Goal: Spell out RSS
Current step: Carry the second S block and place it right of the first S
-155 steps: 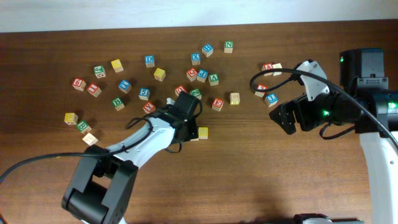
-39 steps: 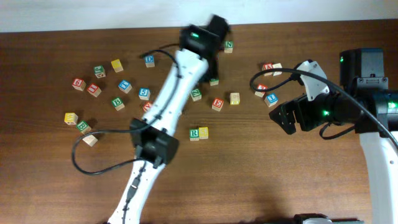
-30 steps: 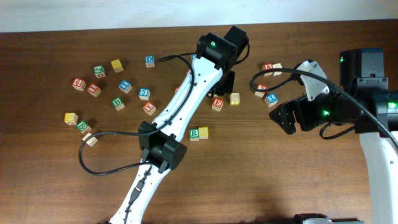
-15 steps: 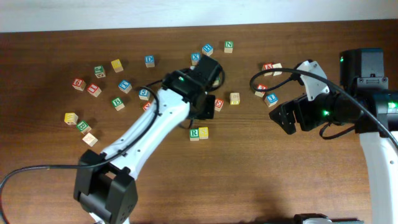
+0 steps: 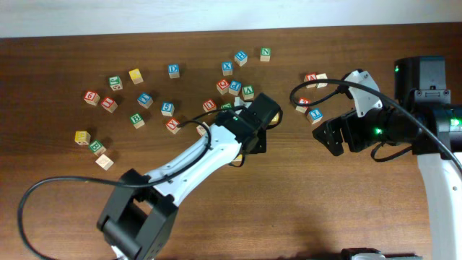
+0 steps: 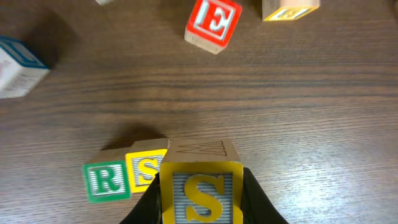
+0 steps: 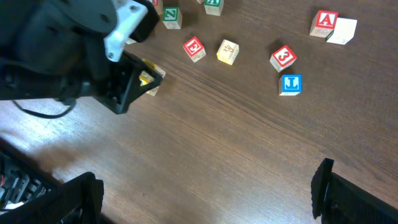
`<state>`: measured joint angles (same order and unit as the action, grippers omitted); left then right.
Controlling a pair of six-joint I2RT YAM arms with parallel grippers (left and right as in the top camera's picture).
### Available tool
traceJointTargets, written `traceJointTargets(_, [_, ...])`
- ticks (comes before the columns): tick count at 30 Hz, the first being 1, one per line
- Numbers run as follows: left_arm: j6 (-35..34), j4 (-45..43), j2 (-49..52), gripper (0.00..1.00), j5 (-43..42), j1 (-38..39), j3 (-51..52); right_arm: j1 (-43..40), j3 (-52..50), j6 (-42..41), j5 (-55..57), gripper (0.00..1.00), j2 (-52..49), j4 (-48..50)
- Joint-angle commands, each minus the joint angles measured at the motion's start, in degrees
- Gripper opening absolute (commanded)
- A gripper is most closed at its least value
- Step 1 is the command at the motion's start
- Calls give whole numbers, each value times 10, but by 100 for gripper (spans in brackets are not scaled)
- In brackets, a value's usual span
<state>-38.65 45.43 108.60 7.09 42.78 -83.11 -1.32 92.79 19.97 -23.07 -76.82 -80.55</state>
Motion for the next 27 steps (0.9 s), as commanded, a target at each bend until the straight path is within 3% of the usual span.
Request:
traceJointTargets(1, [-17, -9, 24, 0, 7, 14, 4, -1, 2, 6, -7, 98, 3, 2])
traceJointTargets(9, [-63, -17, 66, 0, 33, 33, 4, -1, 2, 6, -7, 98, 3, 2])
traceJointTargets(27, [-71, -40, 98, 0, 42, 33, 6, -1, 2, 6, -7, 98, 3, 2])
